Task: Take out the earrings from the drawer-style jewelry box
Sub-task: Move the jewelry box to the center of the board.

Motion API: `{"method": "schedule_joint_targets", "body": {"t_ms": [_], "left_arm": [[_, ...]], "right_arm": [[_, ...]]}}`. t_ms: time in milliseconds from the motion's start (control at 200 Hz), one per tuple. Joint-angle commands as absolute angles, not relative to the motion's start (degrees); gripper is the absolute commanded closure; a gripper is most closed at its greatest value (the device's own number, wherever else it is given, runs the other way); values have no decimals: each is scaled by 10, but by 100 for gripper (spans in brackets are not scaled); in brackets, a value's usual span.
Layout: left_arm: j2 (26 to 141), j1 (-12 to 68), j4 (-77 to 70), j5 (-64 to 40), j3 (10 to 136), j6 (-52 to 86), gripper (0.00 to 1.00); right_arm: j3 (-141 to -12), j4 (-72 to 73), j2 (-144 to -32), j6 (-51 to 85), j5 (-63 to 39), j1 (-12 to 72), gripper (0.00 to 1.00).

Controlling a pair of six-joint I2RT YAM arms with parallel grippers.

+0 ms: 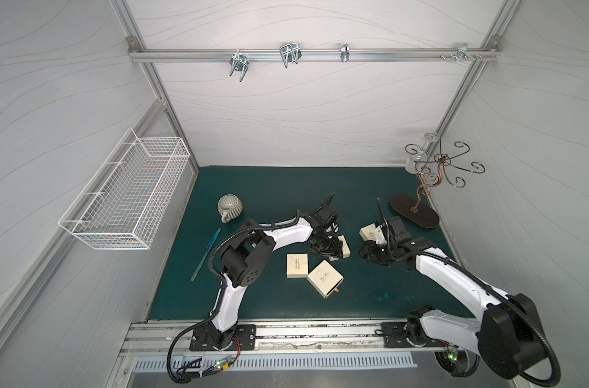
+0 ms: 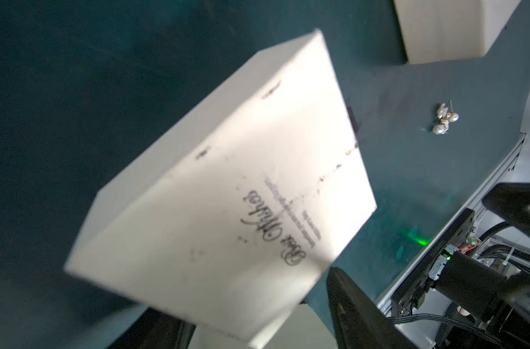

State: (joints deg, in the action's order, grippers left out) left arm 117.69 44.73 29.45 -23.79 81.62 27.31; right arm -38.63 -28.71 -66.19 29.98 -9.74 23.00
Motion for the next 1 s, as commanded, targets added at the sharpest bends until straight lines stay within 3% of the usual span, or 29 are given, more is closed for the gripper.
{"method": "schedule_joint_targets", "body": {"t_ms": [0,430,600,675,765,996], "left_arm": [[1168,435,286,-223,830,285,28],[1229,419,316,-252,925,266,29],[1204,411,309,-259,914,265,17],[1207,406,308,-255,917,269,16],[1227,404,321,-253,940,270,19],[1271,408,339,-268,986,264,39]], "right_arm": [[-379,-270,-662,311,-122,220,46],[-374,-278,-653,303,-112,220,46],[-369,-280,-644,302,-101,220,46],[-369,-281,-645,302,-97,220,46],[-372,-280,-647,302,-97,219,46],[-372,-281,-652,301,-99,219,46]]}}
